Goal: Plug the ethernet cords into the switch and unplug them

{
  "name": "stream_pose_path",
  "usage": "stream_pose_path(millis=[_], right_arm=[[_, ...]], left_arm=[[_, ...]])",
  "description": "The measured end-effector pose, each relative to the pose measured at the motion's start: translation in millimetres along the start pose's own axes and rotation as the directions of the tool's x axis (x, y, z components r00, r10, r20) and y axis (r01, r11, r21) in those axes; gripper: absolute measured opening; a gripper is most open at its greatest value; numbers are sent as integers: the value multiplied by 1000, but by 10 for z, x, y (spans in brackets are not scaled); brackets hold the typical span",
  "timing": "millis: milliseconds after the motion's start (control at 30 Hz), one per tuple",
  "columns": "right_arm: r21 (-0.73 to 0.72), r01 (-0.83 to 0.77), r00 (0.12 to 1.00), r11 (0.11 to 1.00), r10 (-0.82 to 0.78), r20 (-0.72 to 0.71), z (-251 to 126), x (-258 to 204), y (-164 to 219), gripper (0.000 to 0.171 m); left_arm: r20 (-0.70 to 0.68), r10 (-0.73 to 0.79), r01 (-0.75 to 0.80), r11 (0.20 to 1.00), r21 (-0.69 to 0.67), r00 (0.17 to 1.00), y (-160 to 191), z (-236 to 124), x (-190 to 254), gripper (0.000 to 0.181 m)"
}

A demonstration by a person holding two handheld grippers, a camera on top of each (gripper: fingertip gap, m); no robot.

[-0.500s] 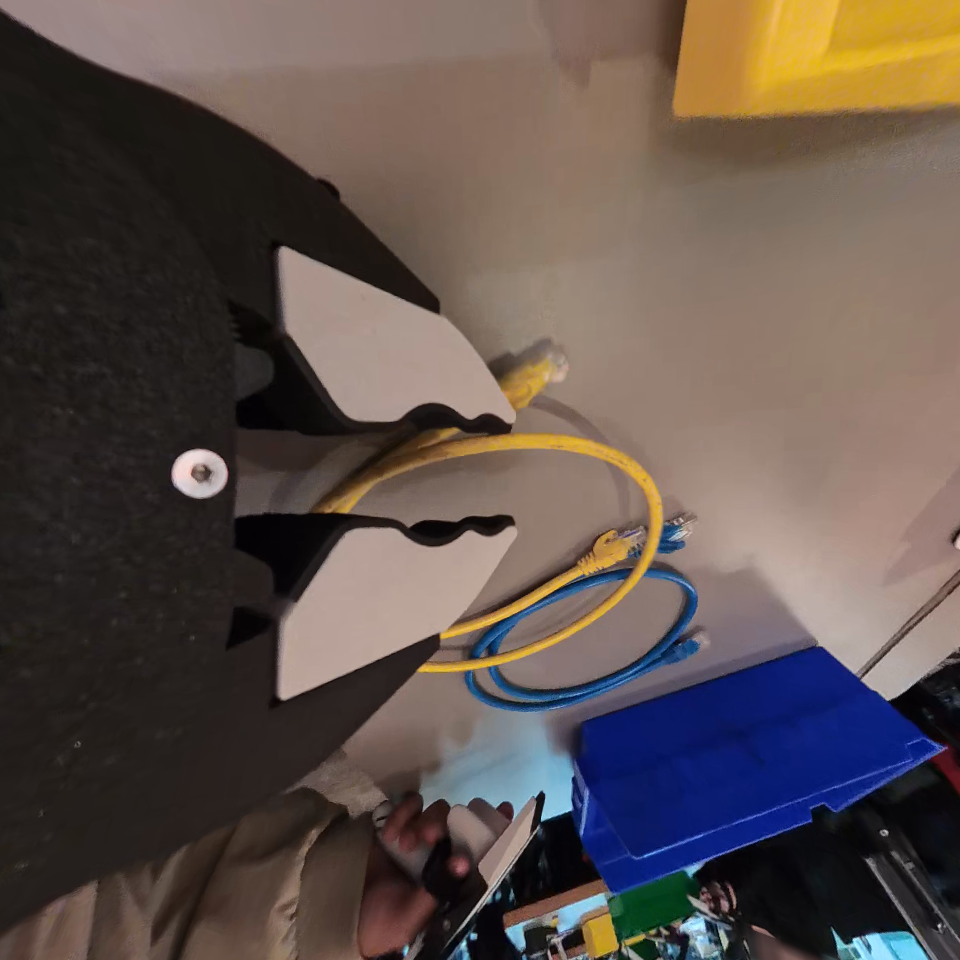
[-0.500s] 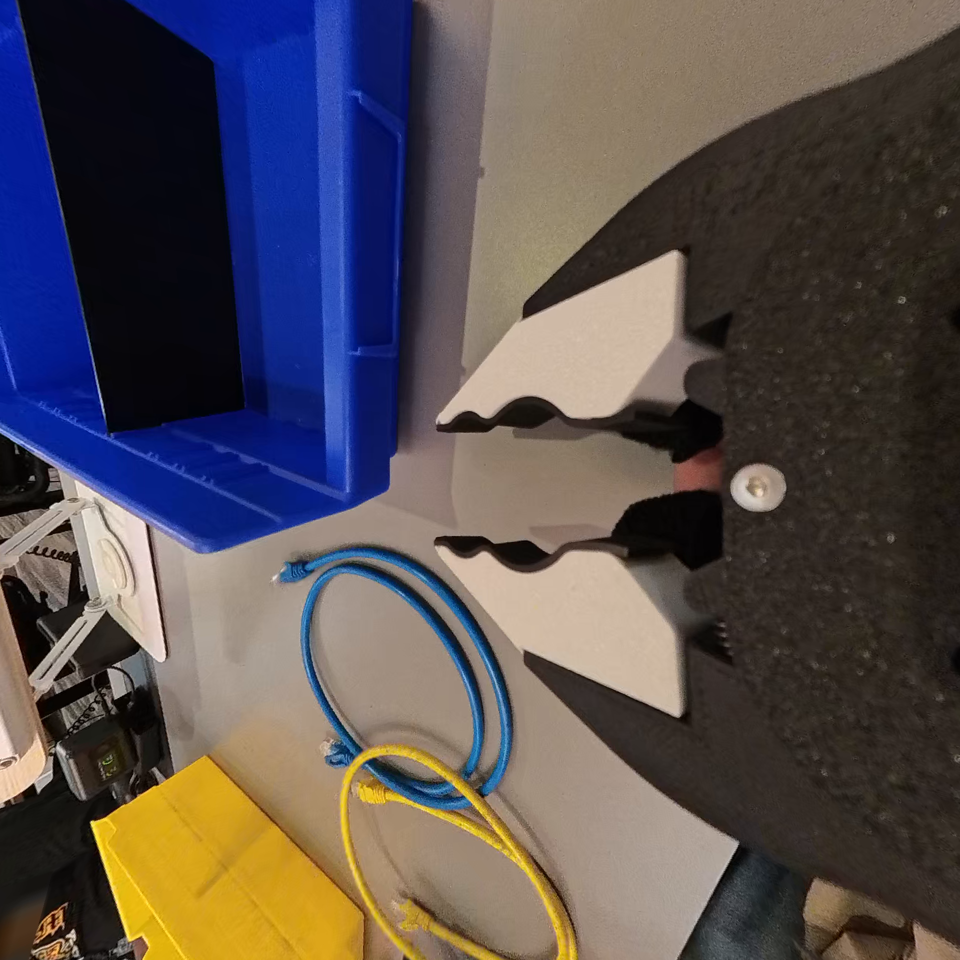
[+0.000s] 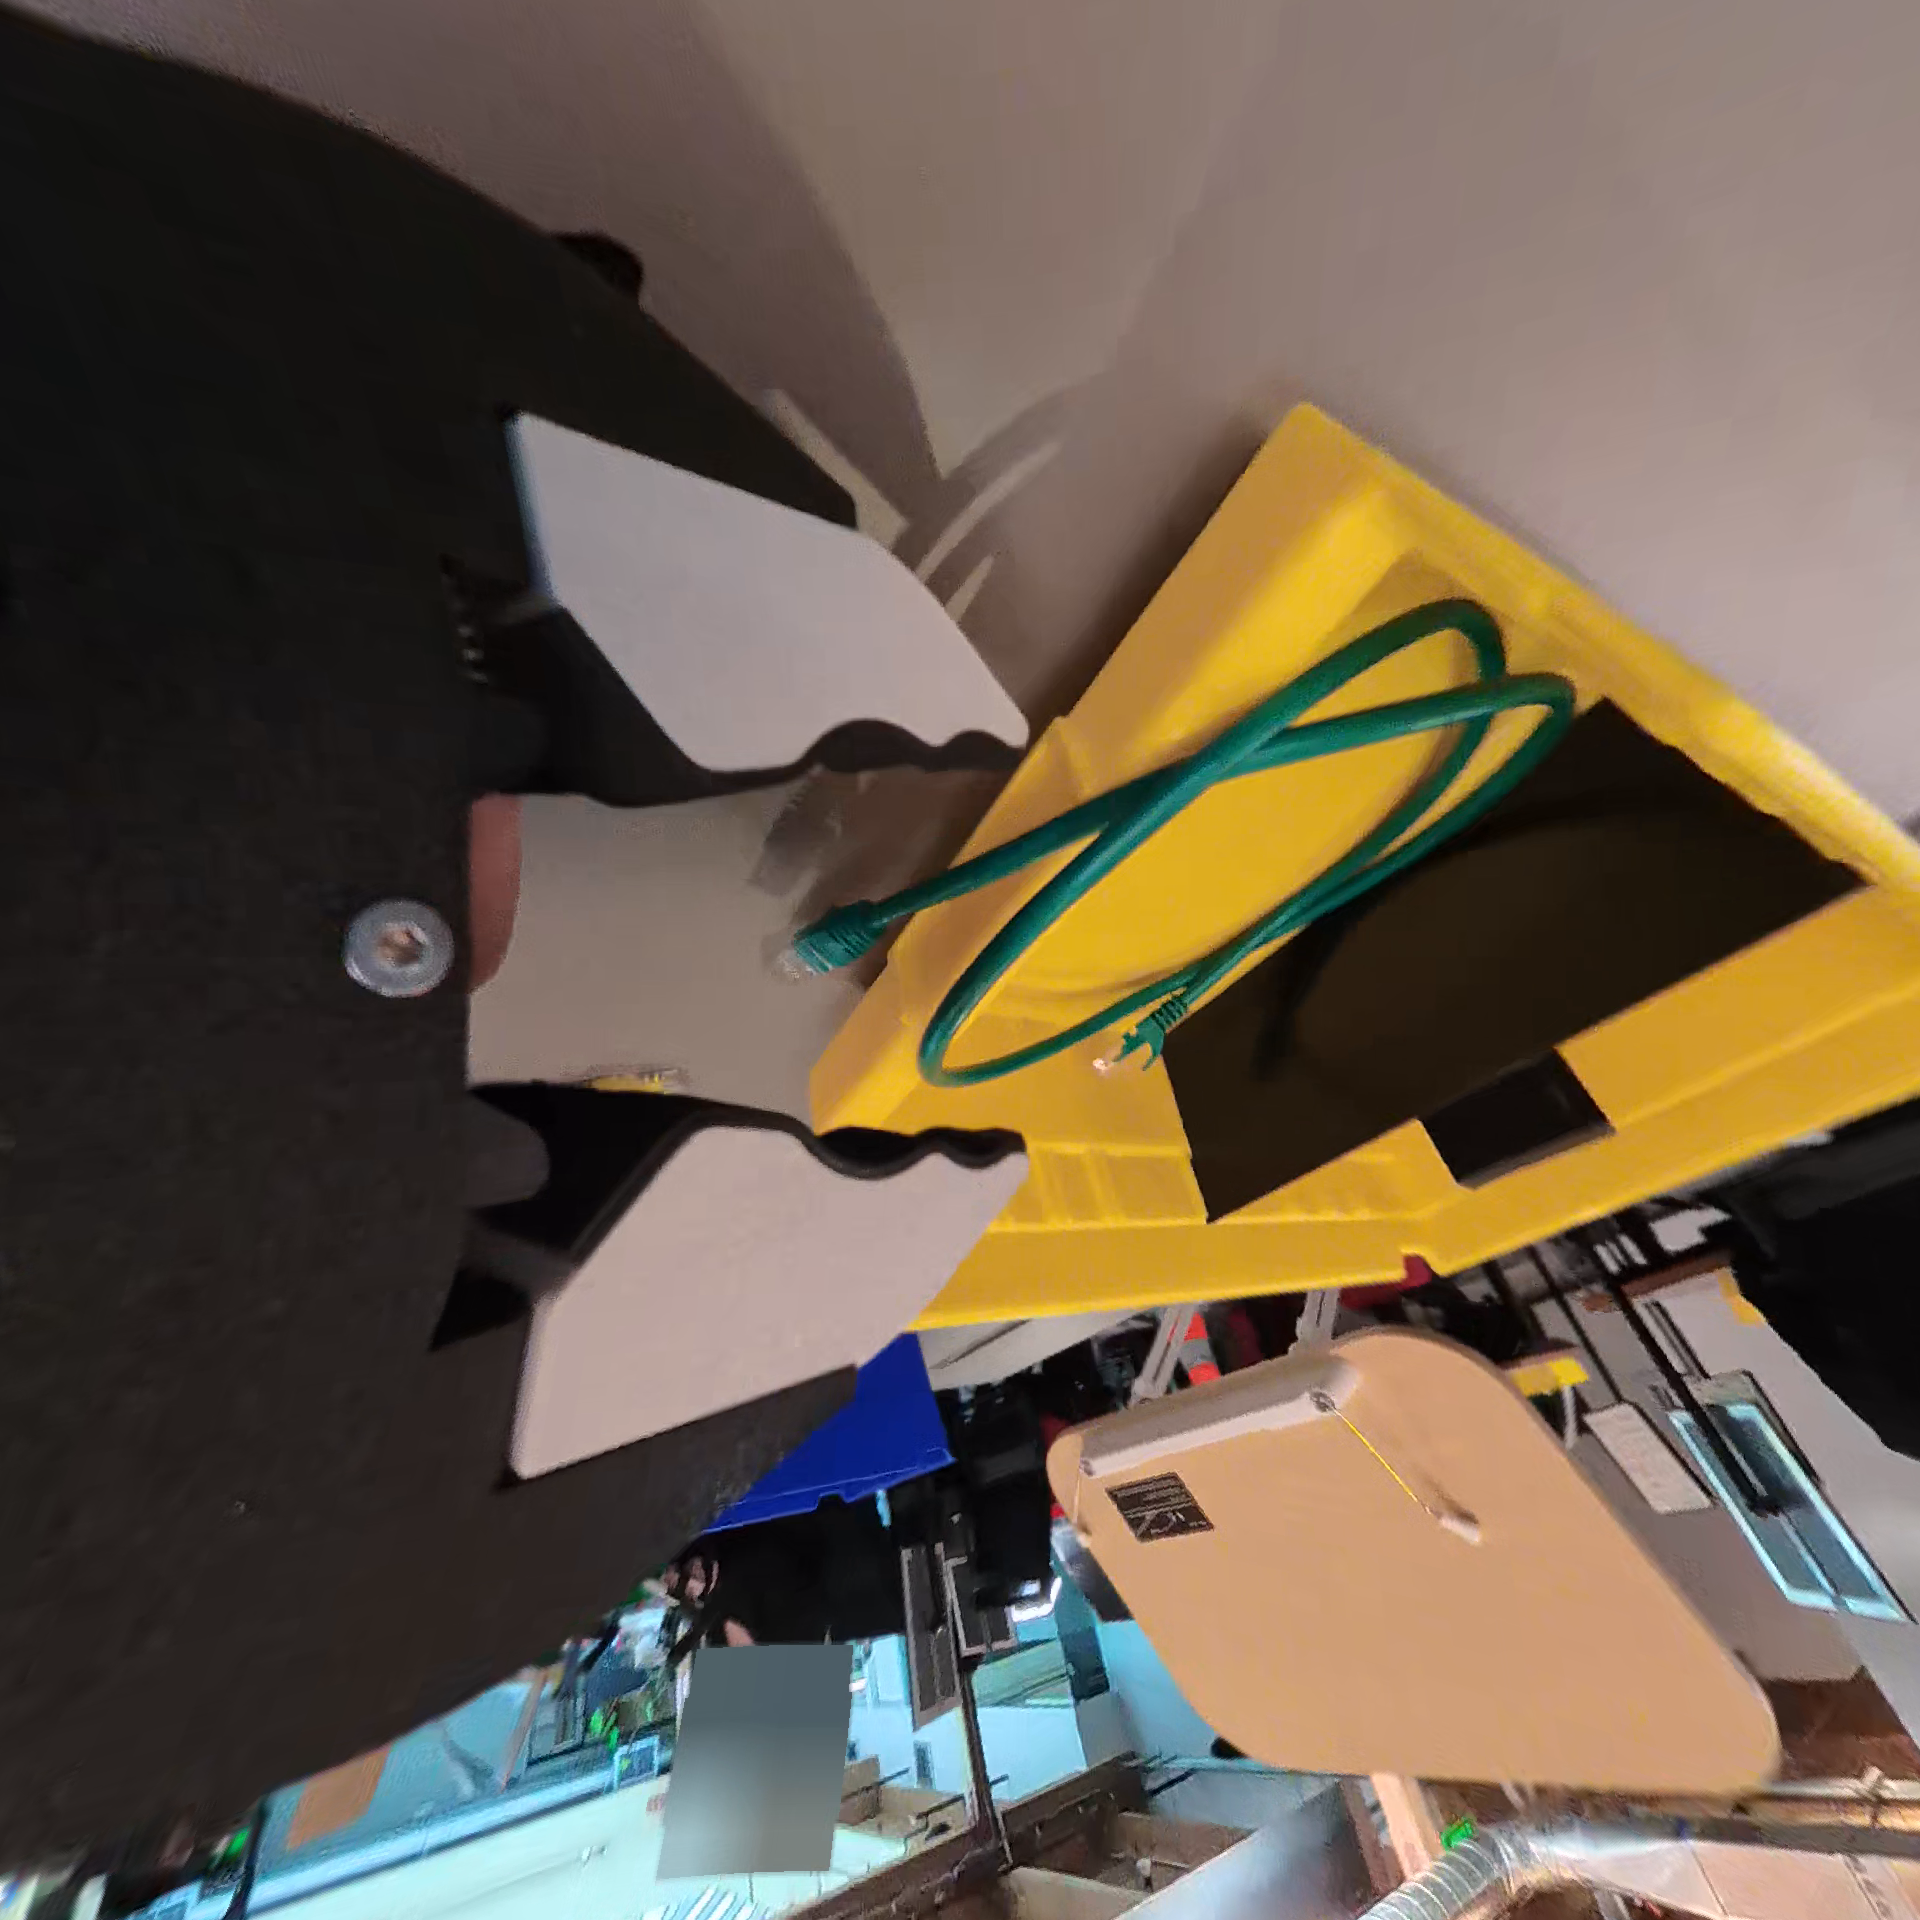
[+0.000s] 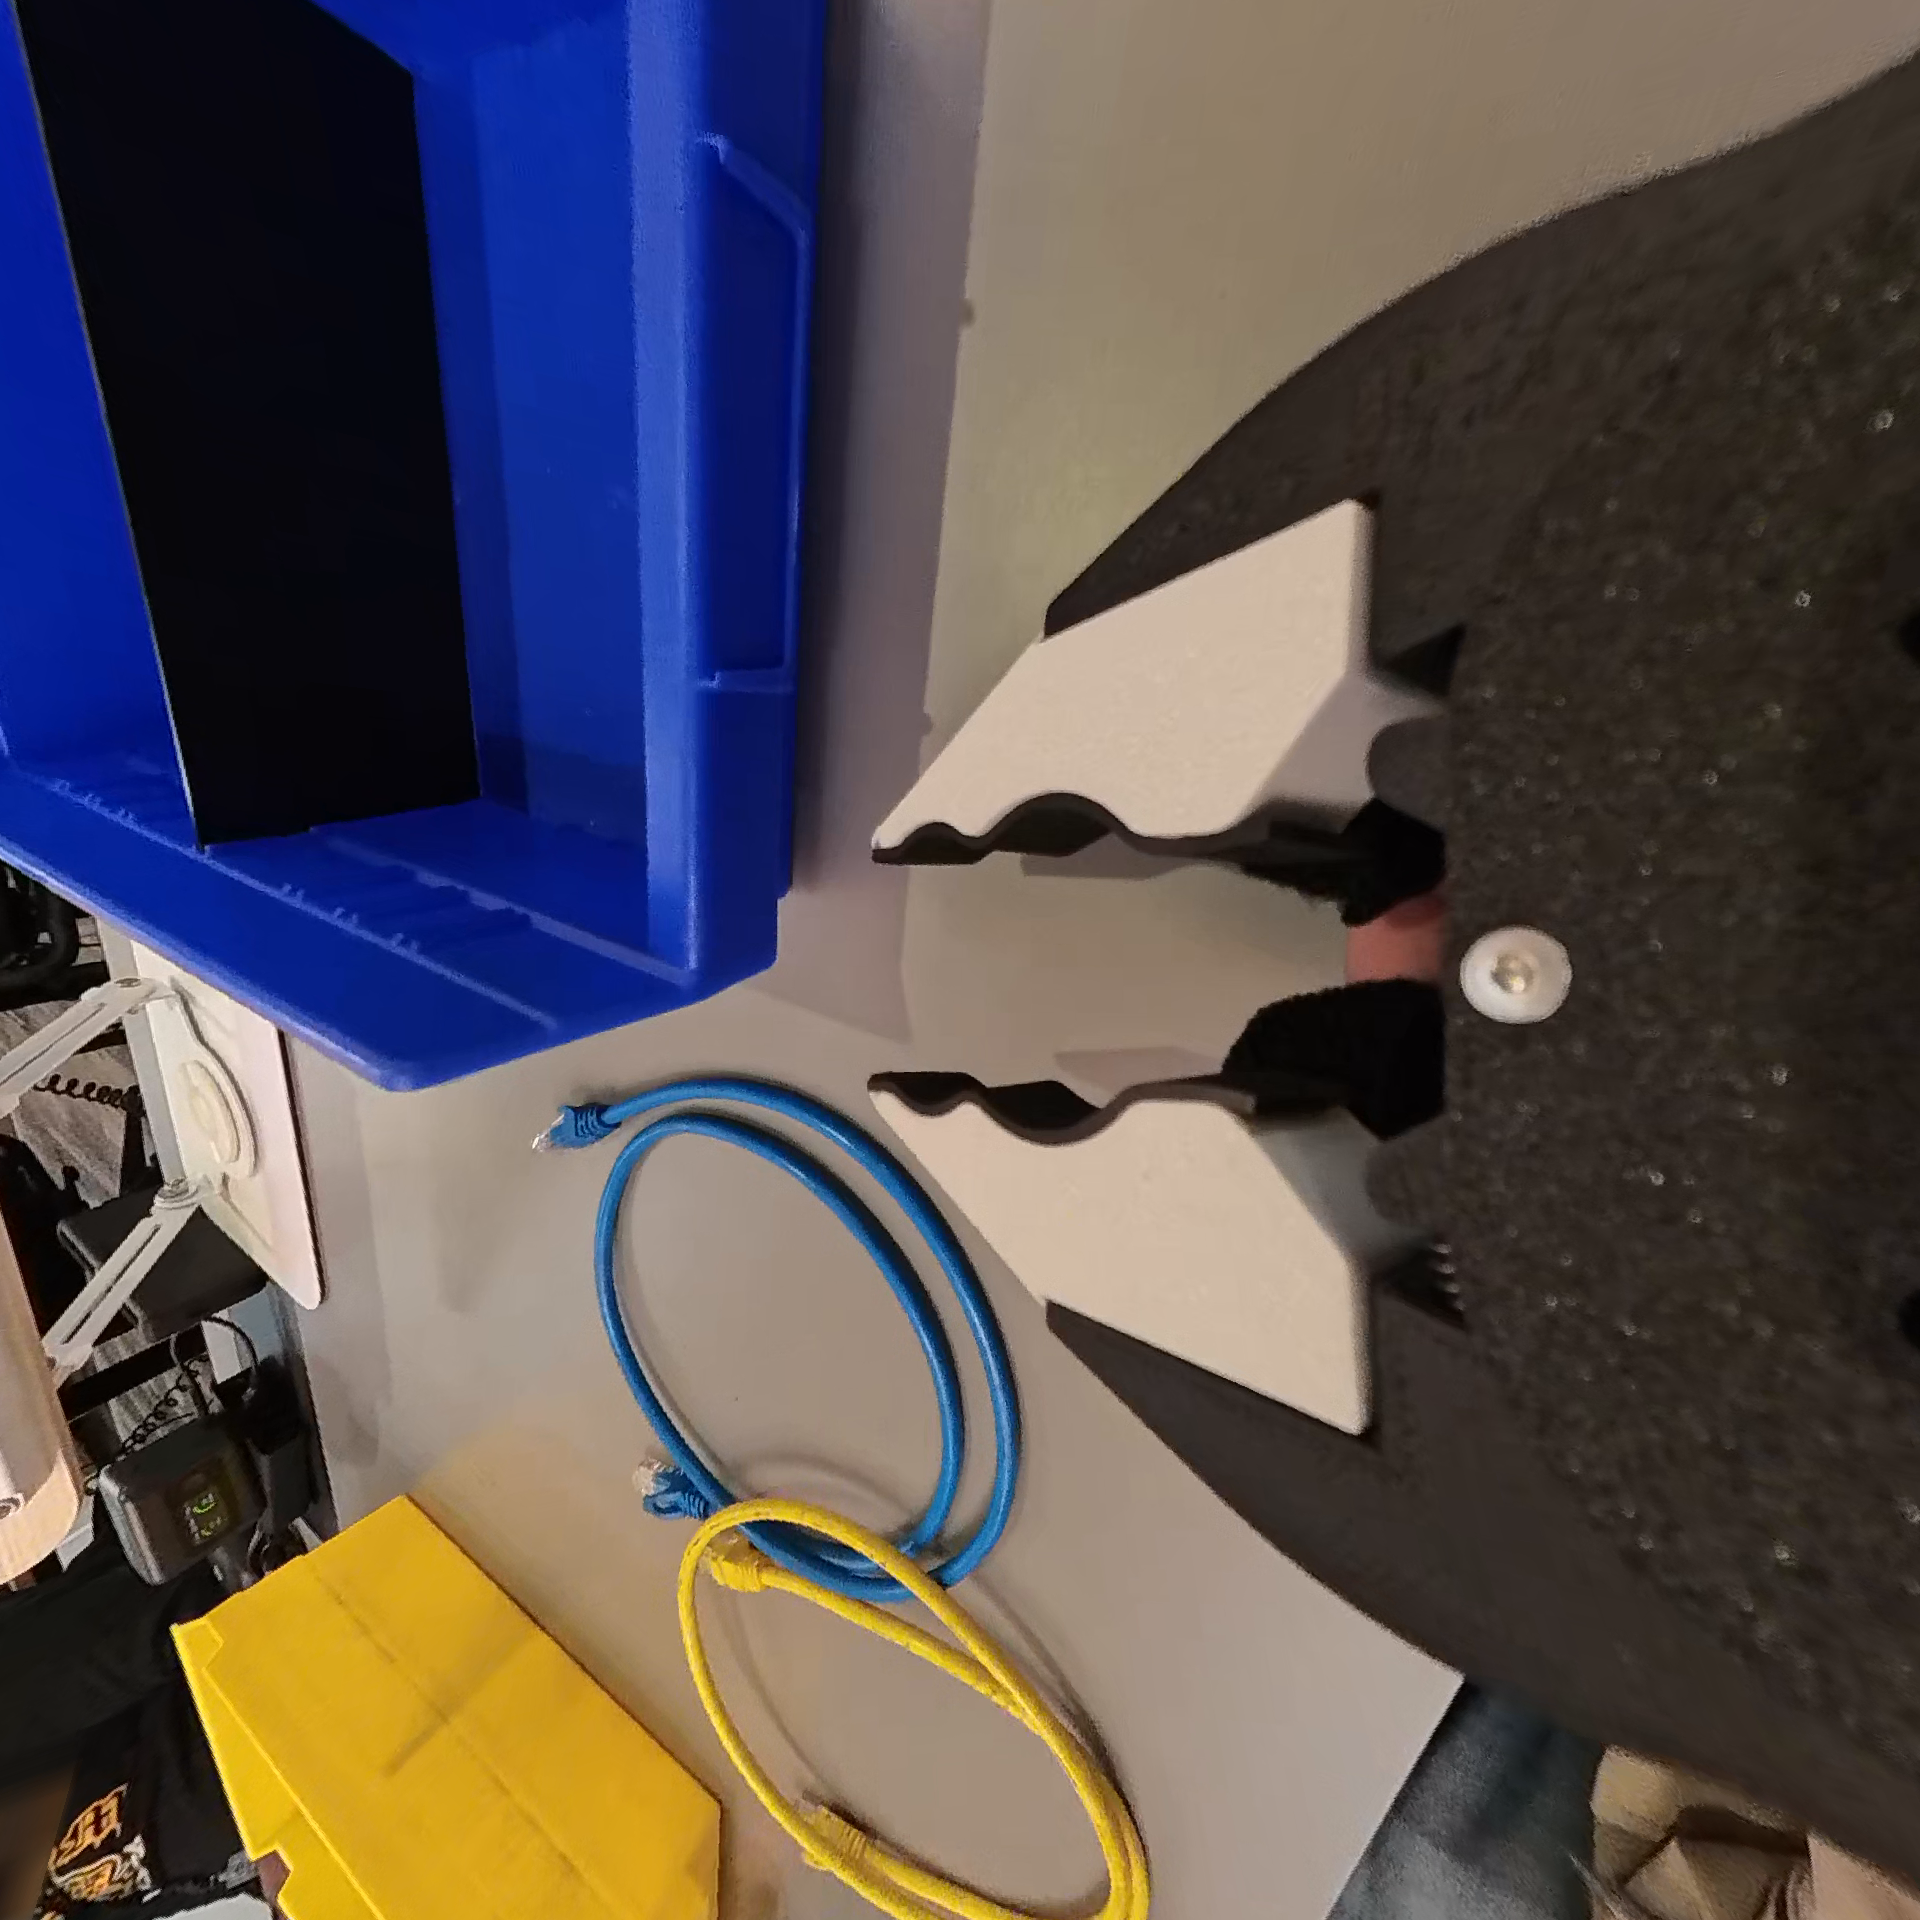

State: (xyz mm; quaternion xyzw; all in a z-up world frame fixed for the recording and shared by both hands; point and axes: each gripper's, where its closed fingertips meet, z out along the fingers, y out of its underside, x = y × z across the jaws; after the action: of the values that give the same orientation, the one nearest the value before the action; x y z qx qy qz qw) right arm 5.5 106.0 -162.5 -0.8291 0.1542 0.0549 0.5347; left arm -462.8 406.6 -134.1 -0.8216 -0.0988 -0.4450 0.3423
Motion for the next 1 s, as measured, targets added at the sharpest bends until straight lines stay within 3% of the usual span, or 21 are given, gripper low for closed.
stream_pose_path(millis=[100,167,233,367,467,567,700,800,900,967,1000], right_arm=[[2,-2,1000,1000,2,0,-2,1,-3,39],[1,-3,1000,1000,3,3,-5,1,3,39],[2,-2,1000,1000,2,3,-11,1,8,39],[2,1,1000,1000,-1,2,-15,2,14,39],[-1,3,1000,1000,-3,3,-11,-2,18,39],[-3,5,1000,1000,-5,3,-7,-6,17,39],[-1,5,1000,1000,-5,5,-10,-8,16,39],[-1,7,1000,1000,-7,5,-11,-9,15,39],[-3,8,1000,1000,-8,6,-10,-12,17,39],[-2,9,1000,1000,-9,6,-11,-14,17,39],[-1,10,1000,1000,-10,6,-13,-14,16,39]], left_arm=[[-26,-75,74,997,-34,997,41,144,-29,61],[-19,-91,90,996,-22,996,17,175,-68,44],[-46,-83,84,996,4,995,-27,144,-45,14],[-52,-34,35,999,18,998,-24,90,28,12],[-116,59,-55,998,38,992,-43,53,252,8],[-145,301,-288,952,107,942,-90,-34,626,5],[-175,645,-599,760,252,744,-71,-273,1329,5],[-115,877,-821,477,313,466,147,-432,1824,5],[-141,970,-896,239,373,200,570,-562,2283,5],[-223,970,-892,180,415,92,904,-643,2531,5],[-292,954,-881,197,430,70,1067,-683,2638,5]])
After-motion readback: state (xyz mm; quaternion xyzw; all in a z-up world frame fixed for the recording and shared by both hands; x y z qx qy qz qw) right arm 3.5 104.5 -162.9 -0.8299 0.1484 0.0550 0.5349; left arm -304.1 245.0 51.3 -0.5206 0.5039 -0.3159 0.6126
